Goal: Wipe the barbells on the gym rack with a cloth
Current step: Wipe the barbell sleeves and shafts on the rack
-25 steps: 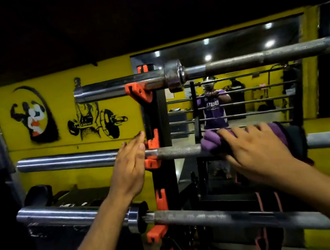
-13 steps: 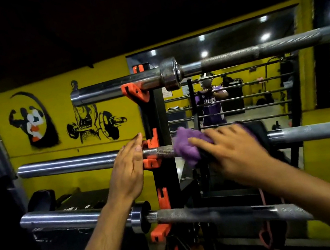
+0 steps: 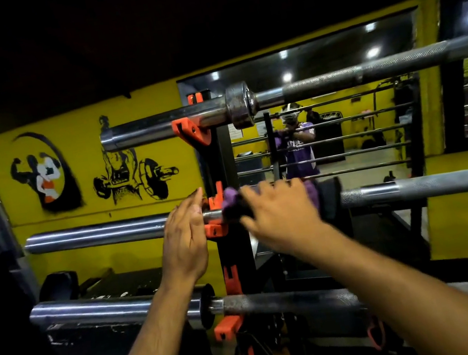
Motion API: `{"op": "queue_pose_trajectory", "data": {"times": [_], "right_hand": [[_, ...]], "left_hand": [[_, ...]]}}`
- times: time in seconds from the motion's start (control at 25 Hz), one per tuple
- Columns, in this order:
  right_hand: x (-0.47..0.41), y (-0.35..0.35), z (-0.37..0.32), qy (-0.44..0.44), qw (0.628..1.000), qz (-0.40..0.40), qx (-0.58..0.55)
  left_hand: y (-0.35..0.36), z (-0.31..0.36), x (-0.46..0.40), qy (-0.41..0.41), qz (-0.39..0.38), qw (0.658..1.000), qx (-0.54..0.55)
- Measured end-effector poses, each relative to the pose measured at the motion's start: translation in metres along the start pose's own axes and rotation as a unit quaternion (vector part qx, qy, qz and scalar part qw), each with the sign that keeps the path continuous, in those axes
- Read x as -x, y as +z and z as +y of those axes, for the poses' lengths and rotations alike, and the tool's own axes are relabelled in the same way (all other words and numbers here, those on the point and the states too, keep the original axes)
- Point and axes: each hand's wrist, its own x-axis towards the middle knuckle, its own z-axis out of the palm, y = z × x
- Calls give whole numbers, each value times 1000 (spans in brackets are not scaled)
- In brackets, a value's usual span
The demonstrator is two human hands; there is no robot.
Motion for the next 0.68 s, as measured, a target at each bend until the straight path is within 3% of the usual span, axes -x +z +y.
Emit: {"op": "queue_pose_trajectory", "data": {"times": [0.08, 0.24, 0.32, 0.44, 0.52, 0.6, 0.68], "right_hand": [[13, 9, -15, -57, 998, 15, 14], [53, 10, 31, -96, 994, 53, -18], [78, 2, 63, -52, 995, 87, -25], [87, -18, 105, 99, 988, 115, -14], [66, -30, 101, 189, 979, 76, 11], [38, -28, 73, 200, 979, 8, 24], [18, -15, 31, 135, 991, -4, 2]], "left_hand": [[-3, -1, 0, 9, -10, 1000, -9], [-6, 2, 1, -9, -26, 999, -24], [-4, 3, 3, -16, -23, 999, -24], [1, -1, 2, -11, -2, 1000, -19], [4, -2, 1, -10, 8, 1000, -15], [6, -2, 1, -11, 10, 1000, -10], [5, -1, 1, -9, 9, 1000, -9]]}}
